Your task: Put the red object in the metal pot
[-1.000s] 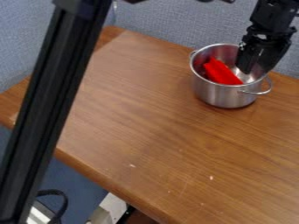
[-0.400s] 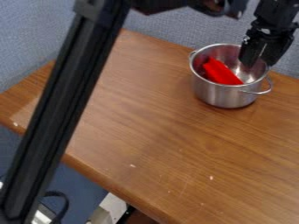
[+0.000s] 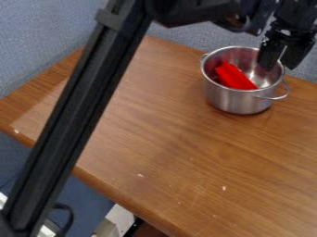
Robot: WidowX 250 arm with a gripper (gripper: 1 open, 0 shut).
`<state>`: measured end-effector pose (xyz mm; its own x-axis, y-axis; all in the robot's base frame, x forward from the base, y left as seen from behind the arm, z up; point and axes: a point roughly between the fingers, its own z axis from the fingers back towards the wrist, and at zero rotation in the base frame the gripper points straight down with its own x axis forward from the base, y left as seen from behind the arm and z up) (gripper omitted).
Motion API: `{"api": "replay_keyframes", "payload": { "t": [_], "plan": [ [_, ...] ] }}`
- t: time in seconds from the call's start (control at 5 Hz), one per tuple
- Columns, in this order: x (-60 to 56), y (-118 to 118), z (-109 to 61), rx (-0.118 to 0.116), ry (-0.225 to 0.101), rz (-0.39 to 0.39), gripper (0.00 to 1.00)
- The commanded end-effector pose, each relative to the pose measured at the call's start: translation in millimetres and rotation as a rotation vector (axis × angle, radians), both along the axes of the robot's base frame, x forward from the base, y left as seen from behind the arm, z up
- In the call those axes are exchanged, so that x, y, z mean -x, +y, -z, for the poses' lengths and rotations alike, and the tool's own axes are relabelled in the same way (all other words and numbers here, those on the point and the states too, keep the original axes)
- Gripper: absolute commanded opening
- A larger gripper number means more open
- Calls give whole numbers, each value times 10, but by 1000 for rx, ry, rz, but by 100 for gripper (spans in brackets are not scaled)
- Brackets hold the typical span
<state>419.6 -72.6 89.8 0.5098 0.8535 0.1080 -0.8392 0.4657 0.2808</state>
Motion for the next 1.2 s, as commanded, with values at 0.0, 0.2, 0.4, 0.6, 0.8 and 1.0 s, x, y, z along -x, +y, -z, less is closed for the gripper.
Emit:
{"api": "replay_keyframes", "payload": {
  "t": [0.0, 0.2, 0.4, 0.6, 0.8, 1.0],
  "plan": [
    [-18, 22, -383, 34, -77, 45, 100],
    [-33, 98, -447, 43, -76, 53, 100],
    [-48, 175, -512, 51, -76, 59, 100],
    [-47, 260, -754, 76, -108, 67, 100],
    [-6, 341, -994, 104, -140, 36, 100],
    [91, 422, -1176, 105, -163, 16, 100]
  ]
}}
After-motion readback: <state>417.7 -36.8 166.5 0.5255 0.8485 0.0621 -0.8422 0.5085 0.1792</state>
